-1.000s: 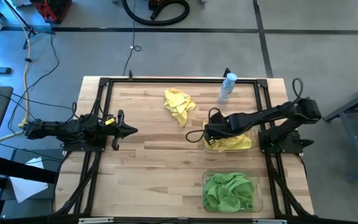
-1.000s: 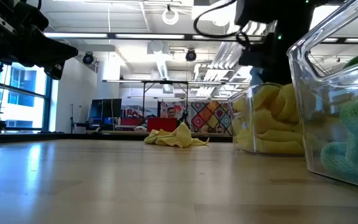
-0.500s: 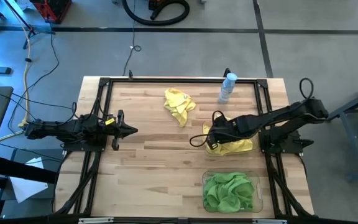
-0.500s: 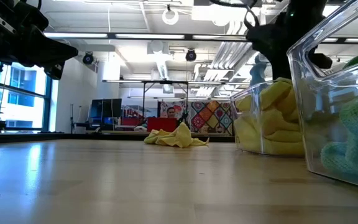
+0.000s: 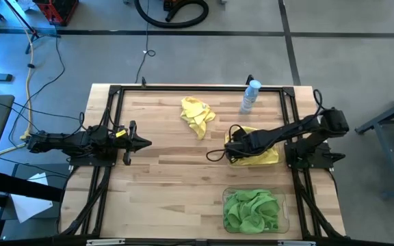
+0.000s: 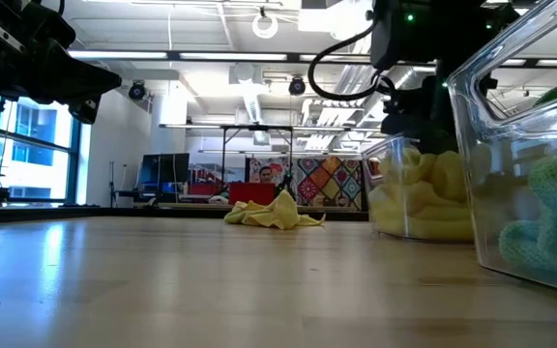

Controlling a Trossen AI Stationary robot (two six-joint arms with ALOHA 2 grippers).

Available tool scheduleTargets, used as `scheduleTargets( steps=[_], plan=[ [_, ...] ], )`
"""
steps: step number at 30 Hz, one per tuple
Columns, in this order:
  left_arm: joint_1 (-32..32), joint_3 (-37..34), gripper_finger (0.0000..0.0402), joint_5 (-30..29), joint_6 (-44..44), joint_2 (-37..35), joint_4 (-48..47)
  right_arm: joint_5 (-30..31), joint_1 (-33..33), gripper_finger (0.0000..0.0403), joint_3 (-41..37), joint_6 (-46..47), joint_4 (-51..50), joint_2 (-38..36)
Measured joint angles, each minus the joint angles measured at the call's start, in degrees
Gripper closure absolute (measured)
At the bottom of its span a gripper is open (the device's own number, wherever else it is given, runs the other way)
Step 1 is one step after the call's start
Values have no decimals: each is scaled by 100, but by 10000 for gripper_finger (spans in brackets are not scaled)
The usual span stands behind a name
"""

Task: Sort microfiber towel by color & place in baskets
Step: Put the yellow microfiber towel into the top transparent bin

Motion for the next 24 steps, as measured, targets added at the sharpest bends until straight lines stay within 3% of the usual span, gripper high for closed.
scheduleTargets(
  steps=[15,24],
  plan=[
    [2,-1,401,0,0,0,0,-134,38,403,-15,192,152,-970],
    [2,0,401,0,0,0,0,-147,-124,403,-13,129,671,-979]
  ],
)
